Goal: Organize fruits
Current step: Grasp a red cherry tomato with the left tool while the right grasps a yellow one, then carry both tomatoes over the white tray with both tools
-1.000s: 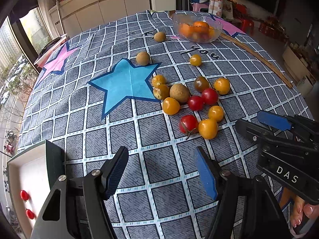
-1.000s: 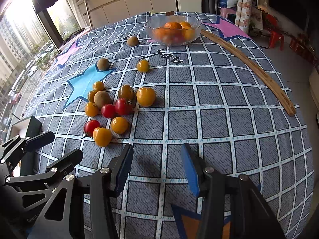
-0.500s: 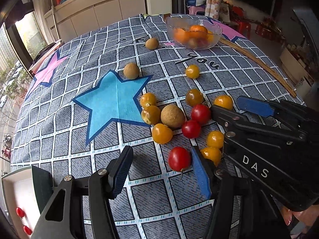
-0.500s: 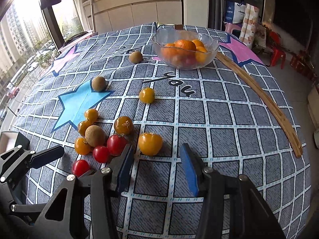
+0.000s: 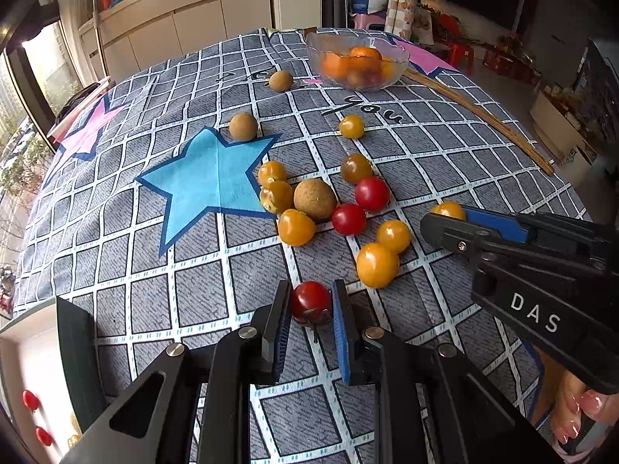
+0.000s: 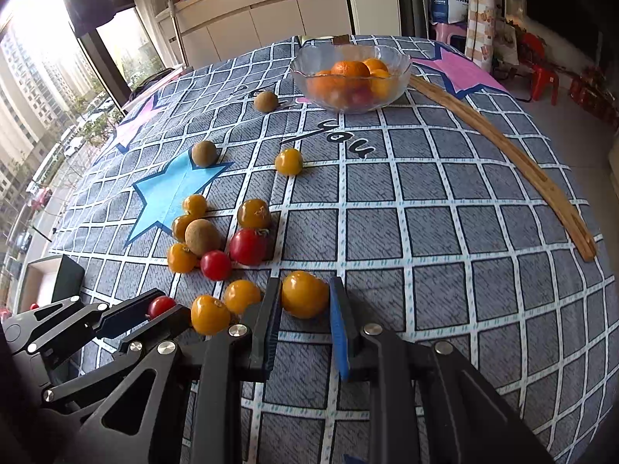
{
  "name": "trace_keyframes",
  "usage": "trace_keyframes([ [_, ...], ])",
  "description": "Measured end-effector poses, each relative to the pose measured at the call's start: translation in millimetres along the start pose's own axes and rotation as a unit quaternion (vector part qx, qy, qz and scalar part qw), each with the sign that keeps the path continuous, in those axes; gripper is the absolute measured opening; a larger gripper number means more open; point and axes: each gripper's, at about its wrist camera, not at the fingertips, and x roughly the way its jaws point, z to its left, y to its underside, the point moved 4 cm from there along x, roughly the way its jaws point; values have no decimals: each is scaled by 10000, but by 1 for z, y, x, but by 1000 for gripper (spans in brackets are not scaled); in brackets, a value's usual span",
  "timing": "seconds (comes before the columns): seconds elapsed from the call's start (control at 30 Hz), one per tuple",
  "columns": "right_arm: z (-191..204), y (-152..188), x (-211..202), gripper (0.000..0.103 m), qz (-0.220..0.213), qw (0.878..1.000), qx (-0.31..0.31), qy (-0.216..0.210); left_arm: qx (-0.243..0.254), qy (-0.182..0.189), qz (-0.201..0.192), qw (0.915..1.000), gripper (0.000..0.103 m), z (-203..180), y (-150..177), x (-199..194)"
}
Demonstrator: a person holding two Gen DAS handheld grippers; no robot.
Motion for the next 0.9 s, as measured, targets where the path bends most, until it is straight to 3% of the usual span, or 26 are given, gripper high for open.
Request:
trace_keyframes([
  [0.53,14,75,-47,26,313,9982,300,-422,-193,293,-171,9992,22,6,63,-72],
  [0.9,58,97,-67,26,407,9968,125,-676,-566,233,-414,9973,22,39,100,-119],
])
